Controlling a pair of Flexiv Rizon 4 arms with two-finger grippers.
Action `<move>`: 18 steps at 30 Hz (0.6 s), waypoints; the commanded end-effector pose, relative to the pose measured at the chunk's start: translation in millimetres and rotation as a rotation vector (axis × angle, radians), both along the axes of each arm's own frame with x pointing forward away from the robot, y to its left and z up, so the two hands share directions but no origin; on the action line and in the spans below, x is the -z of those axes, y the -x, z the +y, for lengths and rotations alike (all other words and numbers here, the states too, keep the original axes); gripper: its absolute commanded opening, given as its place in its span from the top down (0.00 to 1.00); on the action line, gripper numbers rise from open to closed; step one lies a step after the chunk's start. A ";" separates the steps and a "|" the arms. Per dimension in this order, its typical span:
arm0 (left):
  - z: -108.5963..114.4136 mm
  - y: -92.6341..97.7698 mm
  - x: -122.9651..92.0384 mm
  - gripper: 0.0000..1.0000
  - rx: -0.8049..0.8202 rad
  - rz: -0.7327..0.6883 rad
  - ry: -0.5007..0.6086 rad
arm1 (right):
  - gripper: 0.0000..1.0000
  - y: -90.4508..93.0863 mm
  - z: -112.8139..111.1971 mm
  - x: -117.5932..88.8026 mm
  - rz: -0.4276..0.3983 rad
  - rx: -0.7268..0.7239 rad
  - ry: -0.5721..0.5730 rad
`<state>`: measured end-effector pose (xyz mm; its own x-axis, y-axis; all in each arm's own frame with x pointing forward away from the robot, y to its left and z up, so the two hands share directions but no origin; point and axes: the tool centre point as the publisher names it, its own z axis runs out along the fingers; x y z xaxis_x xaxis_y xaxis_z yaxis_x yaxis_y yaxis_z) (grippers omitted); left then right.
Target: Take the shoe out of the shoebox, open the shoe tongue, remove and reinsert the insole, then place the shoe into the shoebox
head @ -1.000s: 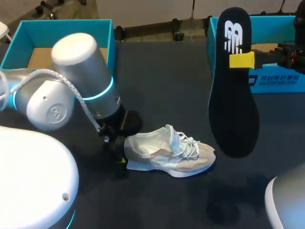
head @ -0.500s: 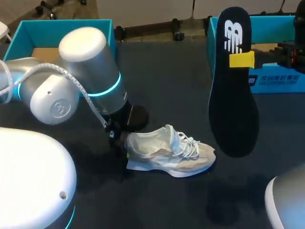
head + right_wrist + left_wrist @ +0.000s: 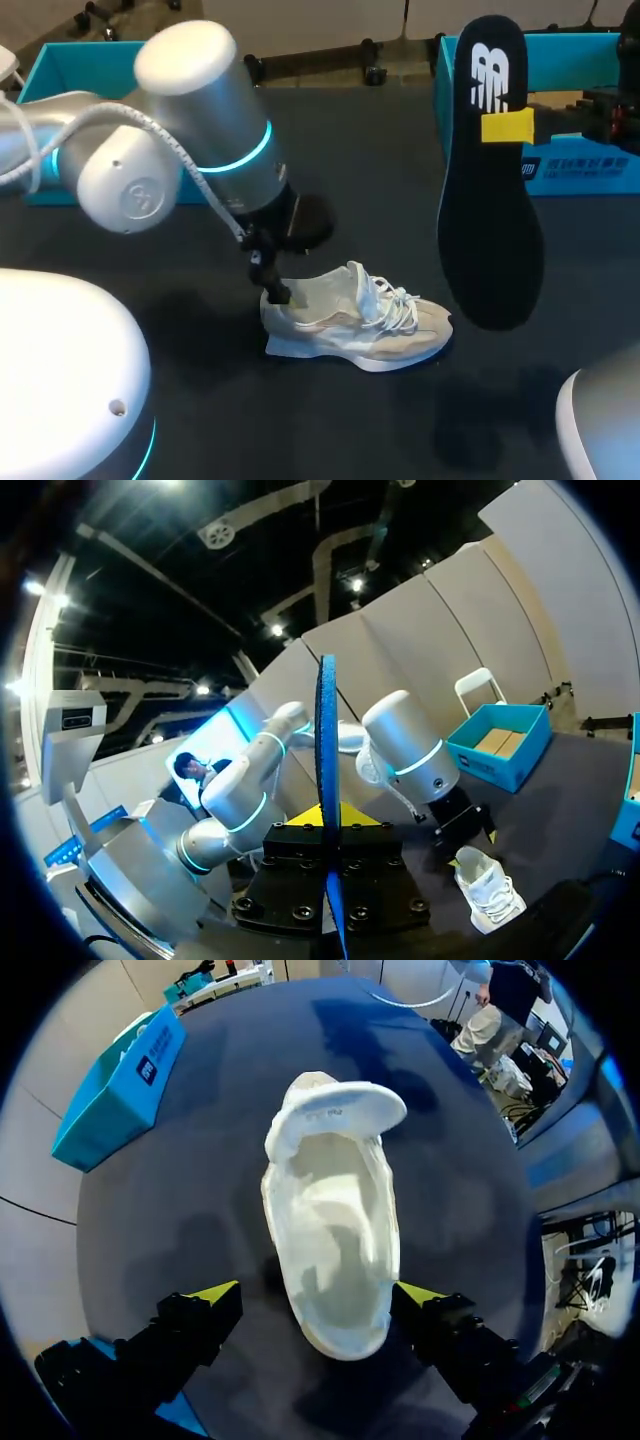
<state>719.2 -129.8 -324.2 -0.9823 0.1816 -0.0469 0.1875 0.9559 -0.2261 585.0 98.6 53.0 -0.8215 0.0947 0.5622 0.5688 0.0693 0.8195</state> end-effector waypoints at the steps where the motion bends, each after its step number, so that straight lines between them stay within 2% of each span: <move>1: -28.4 -15.1 12.1 0.00 -0.006 0.012 -0.034 | 1.00 -4.5 2.8 -1.3 0.002 -0.006 0.004; 8: -48.6 -27.9 25.5 0.00 -0.028 0.021 -0.046 | 1.00 -4.5 2.8 -1.3 0.002 -0.006 0.004; 15: -58.8 -30.7 38.2 0.00 -0.046 0.013 -0.053 | 1.00 -4.5 2.8 -1.3 0.002 -0.006 0.004; 18: -57.7 -30.3 43.8 0.06 -0.056 0.022 -0.055 | 1.00 -4.5 2.8 -1.3 0.002 -0.006 0.004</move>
